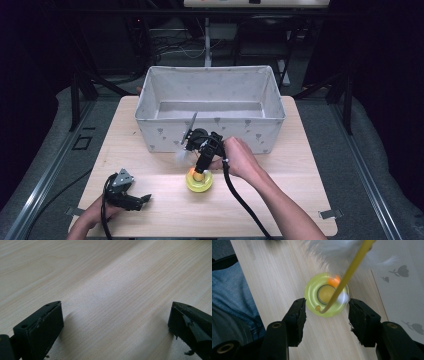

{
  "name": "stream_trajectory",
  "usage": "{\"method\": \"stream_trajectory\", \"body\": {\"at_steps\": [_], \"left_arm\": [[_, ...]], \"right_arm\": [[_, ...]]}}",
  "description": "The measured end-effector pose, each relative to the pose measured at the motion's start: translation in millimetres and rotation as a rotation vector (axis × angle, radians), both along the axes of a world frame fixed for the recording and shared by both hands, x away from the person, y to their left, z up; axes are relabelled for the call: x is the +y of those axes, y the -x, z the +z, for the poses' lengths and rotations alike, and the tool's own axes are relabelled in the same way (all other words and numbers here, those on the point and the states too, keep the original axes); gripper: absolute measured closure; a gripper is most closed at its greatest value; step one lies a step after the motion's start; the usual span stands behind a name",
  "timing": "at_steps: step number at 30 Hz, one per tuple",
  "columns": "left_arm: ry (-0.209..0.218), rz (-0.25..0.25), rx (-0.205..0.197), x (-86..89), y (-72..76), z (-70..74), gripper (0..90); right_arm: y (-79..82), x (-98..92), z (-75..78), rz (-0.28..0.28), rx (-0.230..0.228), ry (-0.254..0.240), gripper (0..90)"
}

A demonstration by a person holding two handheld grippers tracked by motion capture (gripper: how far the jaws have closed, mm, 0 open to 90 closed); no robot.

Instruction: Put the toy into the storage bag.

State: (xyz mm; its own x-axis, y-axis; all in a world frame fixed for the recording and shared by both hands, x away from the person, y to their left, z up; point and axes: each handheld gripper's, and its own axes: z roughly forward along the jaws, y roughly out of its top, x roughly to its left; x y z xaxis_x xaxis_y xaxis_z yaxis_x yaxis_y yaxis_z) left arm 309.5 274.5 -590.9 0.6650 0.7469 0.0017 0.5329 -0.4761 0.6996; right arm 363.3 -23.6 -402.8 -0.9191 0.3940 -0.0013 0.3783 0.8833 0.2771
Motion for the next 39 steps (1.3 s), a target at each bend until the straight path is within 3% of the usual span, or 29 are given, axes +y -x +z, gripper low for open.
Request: {"method": "stream_trajectory", "body": {"at_steps": [9,22,39], "left_arm": [[-0.001,-0.001,0.000,0.1,0.0,0.0,0.0],[-0.001,-0.001,0.000,0.1,0.0,0.0,0.0],[0.000,0.000,0.000,0.0,0.0,0.0,0.0]], "right_arm": [[-2.6,5.0,-1.0,0.003,0.007,-0.002,67.3],[-2.1,7.7,-1.8,0.005,0.005,-0.011,85.1],[-2.8,8.2,1.2,-0.004,0.006,-0.019,88.0]]}}
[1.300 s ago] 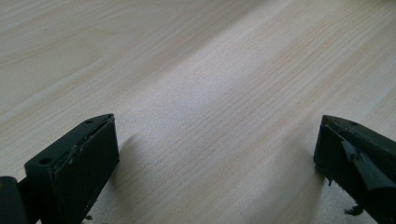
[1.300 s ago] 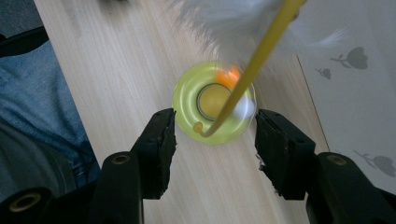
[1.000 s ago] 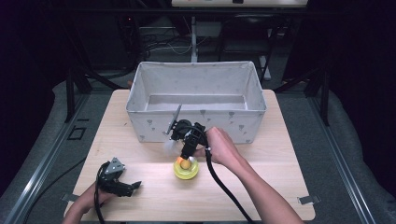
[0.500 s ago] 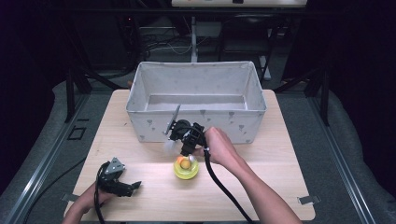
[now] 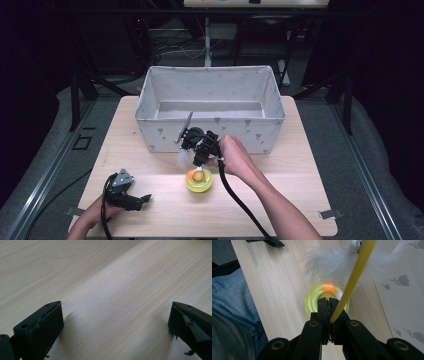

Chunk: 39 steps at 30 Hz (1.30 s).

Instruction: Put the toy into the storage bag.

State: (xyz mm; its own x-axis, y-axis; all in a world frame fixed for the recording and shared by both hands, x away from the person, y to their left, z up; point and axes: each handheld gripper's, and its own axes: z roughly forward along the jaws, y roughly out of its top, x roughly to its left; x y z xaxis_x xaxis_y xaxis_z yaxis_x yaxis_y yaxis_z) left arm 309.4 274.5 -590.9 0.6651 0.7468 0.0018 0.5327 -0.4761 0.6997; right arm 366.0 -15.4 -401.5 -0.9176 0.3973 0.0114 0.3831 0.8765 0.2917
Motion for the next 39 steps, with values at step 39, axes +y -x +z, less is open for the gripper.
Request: {"method": "stream_trajectory", "body": {"at_steps": [39], "left_arm": [[-0.003,-0.003,-0.002,0.1,-0.1,0.1,0.0]], "right_arm": [[-6.1,-50.9,39.1,-0.082,-0.025,0.009,87.9]]}}
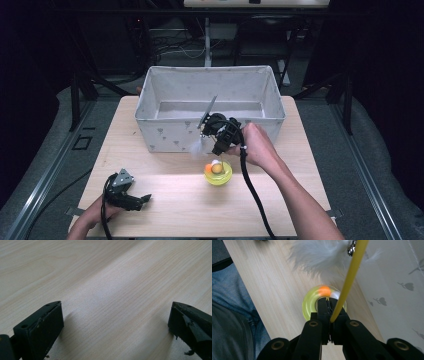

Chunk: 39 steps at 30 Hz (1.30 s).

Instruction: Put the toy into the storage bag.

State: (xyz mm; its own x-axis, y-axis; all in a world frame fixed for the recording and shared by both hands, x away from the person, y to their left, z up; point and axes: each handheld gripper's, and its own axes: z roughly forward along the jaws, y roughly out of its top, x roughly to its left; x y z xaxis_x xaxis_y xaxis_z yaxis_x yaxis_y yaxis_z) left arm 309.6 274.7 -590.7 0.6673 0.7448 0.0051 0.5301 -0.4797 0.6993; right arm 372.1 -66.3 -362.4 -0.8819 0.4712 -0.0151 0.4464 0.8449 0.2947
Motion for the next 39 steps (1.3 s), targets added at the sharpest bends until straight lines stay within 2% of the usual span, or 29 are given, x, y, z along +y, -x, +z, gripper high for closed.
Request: {"method": "stream_trajectory", "body": {"at_steps": [13,19,39], "left_arm": [[0.005,0.004,0.004,-0.3,0.3,-0.2,0.0],[0.005,0.004,0.004,-0.3,0.4,-0.2,0.0],[-0.001,-0.004,0.010,0.4,0.1,0.7,0.0]], "right_arm": [[-7.7,-13.7,13.9,-0.016,0.021,0.015,87.9],[-10.3,-16.7,21.9,-0.019,0.016,0.027,87.9],[-14.3,-24.0,48.7,-0.028,0.001,0.014,87.9]]}}
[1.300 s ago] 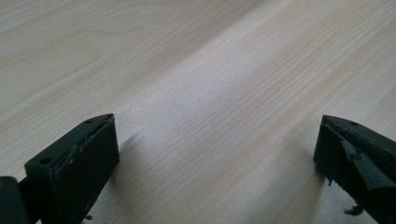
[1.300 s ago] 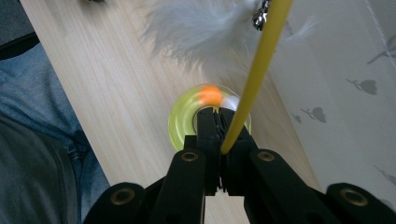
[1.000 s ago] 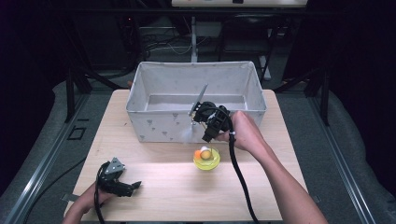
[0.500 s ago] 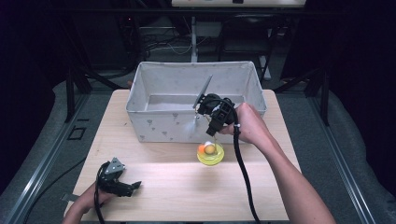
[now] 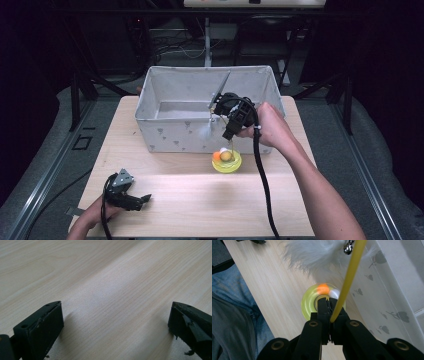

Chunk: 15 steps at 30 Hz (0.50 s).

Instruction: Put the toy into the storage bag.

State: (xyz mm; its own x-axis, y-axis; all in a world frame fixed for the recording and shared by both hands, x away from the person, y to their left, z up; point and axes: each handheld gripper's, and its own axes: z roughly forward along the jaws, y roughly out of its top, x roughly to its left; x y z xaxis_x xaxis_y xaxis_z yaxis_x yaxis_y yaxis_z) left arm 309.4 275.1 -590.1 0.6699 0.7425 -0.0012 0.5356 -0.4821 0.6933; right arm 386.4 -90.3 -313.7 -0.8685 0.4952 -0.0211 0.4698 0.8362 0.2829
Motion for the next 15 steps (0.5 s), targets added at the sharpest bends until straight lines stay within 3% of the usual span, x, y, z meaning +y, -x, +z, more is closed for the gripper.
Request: {"method": "stream_trajectory", "body": {"at_steps": [15], "left_arm": [[-0.001,-0.001,0.000,0.1,-0.1,0.0,0.0]], "right_arm": [[-6.1,-0.4,11.9,-0.002,0.010,0.007,87.9]]}}
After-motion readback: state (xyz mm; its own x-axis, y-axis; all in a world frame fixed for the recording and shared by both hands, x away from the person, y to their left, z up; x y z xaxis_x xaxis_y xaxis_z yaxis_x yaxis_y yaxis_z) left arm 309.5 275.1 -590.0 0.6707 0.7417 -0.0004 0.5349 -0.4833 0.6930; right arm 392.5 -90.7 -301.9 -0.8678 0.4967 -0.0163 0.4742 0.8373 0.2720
